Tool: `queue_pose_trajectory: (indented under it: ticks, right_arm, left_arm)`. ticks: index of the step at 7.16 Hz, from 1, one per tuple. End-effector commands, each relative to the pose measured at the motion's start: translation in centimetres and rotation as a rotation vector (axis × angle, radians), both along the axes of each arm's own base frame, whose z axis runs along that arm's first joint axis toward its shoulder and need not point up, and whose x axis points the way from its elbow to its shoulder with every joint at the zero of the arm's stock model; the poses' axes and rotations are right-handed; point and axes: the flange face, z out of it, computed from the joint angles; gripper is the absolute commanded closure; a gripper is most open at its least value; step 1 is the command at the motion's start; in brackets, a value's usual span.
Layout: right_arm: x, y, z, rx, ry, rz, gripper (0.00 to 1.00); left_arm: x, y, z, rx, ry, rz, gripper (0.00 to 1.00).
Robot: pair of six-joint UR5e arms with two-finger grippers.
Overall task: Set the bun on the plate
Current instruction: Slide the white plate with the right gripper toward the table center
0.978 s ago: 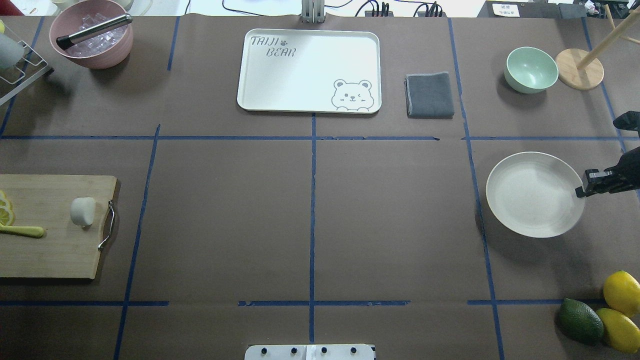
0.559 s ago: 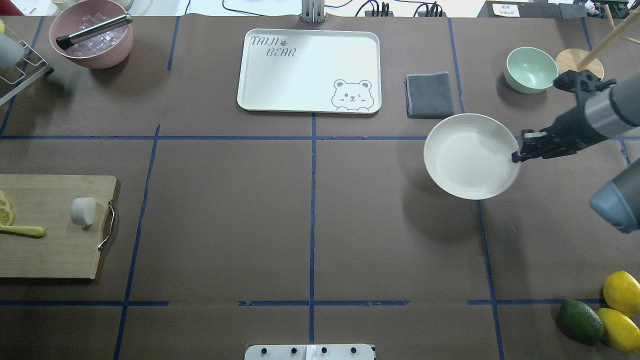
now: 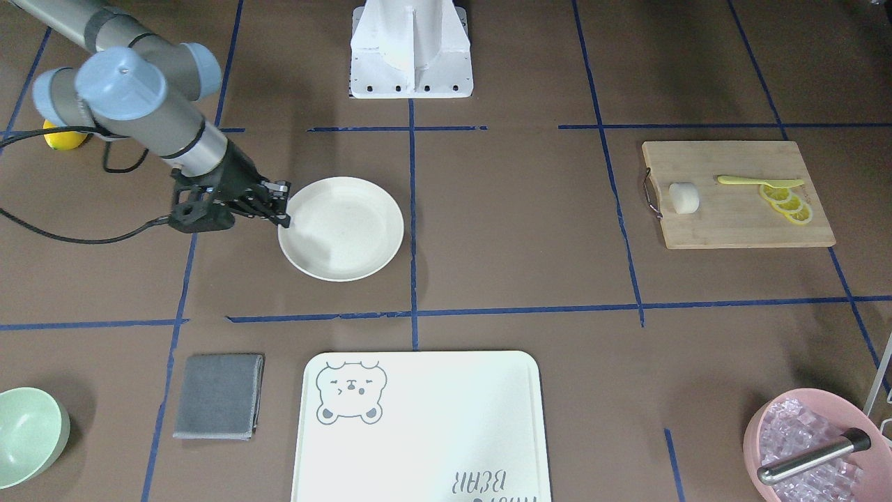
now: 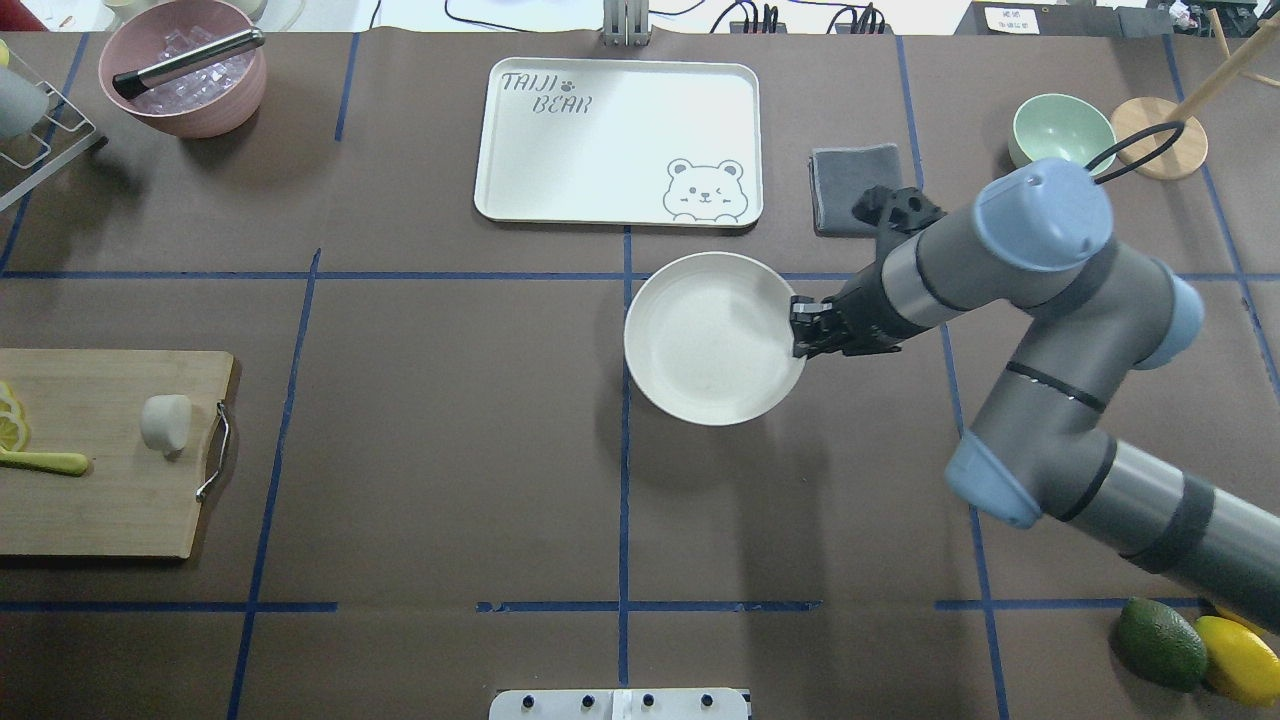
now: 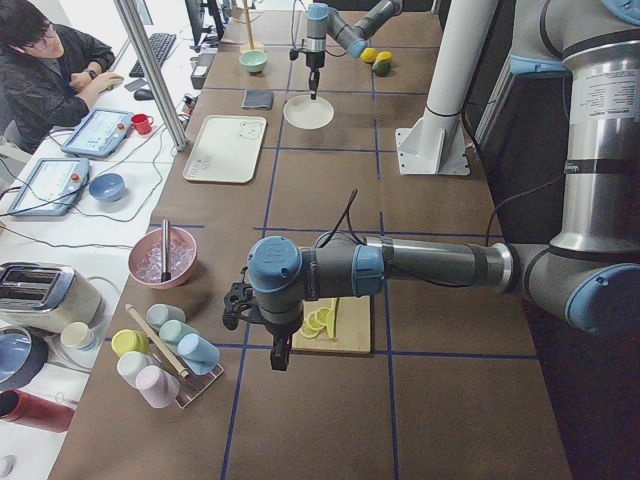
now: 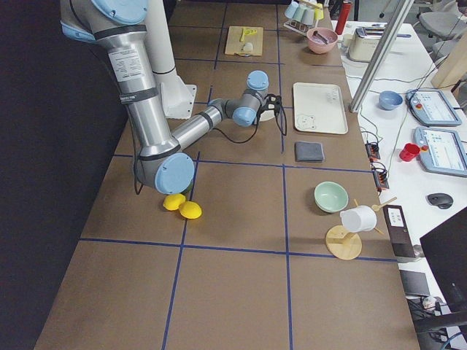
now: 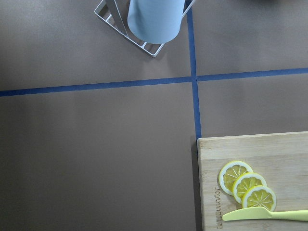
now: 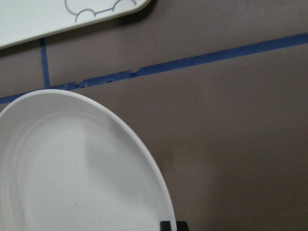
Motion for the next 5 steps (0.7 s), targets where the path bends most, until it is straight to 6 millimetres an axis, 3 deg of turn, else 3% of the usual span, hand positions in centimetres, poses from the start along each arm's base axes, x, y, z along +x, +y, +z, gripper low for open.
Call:
queue_pose_trajectory:
  ticks: [1,4,5]
  right_arm:
    - [-7.0,2.8,-2.6,-0.035,0.002,0.031,1.0]
    - [-9.7,5.7,-2.4,-0.02,0.016,0.004,0.97]
    - [-9.7,5.7,-2.4,-0.019,0.018,0.004,0.79]
  left_arm:
    - [0.0,0.1,0.6,-0.011,0.001,0.001,0.0]
    - [0.0,0.2,0.7,-0.012,0.002,0.001,0.0]
    - [0.0,0.2,0.6,-0.012,0.002,0.0,0.0]
